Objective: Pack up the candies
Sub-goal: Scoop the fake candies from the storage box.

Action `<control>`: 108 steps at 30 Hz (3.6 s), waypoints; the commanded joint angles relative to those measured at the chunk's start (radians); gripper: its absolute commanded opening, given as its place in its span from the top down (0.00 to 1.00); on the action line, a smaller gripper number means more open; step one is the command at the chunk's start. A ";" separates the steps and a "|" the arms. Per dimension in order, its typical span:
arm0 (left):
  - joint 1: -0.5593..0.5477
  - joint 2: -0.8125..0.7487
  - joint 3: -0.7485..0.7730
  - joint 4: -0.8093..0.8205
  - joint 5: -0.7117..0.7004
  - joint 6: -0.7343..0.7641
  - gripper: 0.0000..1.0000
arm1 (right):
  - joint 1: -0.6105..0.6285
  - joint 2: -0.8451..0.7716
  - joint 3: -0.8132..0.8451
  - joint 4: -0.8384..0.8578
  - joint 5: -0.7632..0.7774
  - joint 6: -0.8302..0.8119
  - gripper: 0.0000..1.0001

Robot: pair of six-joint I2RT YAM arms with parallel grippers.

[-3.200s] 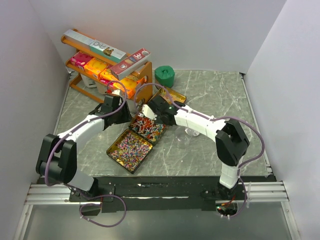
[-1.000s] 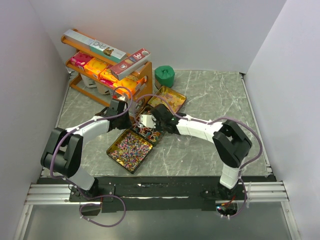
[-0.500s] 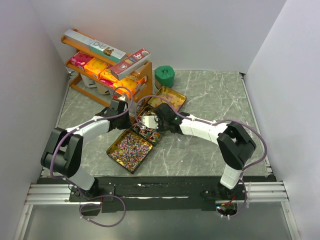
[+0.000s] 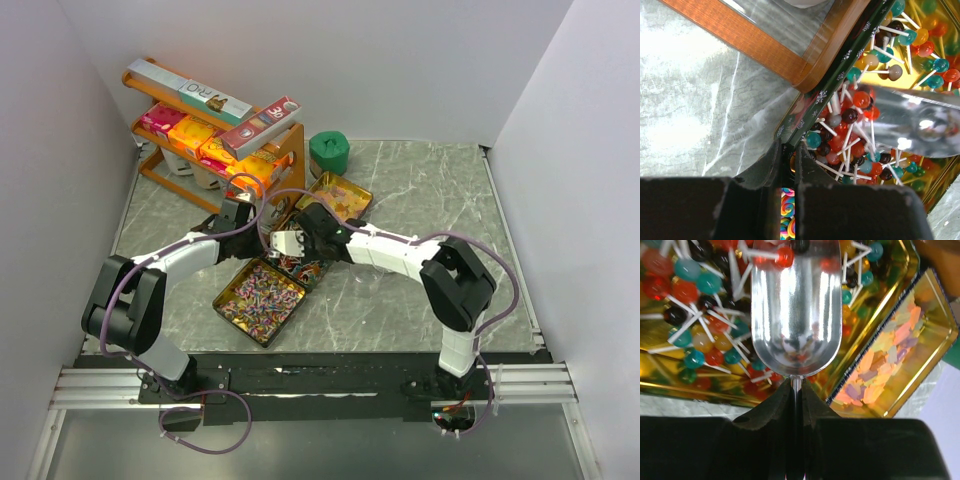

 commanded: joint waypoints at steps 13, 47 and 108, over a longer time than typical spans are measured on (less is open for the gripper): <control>-0.003 0.002 0.016 0.034 0.020 -0.026 0.99 | 0.072 0.110 0.082 0.010 -0.167 0.233 1.00; -0.003 -0.037 0.001 0.039 -0.004 -0.032 0.98 | -0.167 -0.086 -0.065 0.190 -0.405 0.594 1.00; -0.003 -0.153 0.039 0.042 -0.047 0.017 0.04 | -0.180 -0.985 -0.312 -0.507 -0.112 1.119 1.00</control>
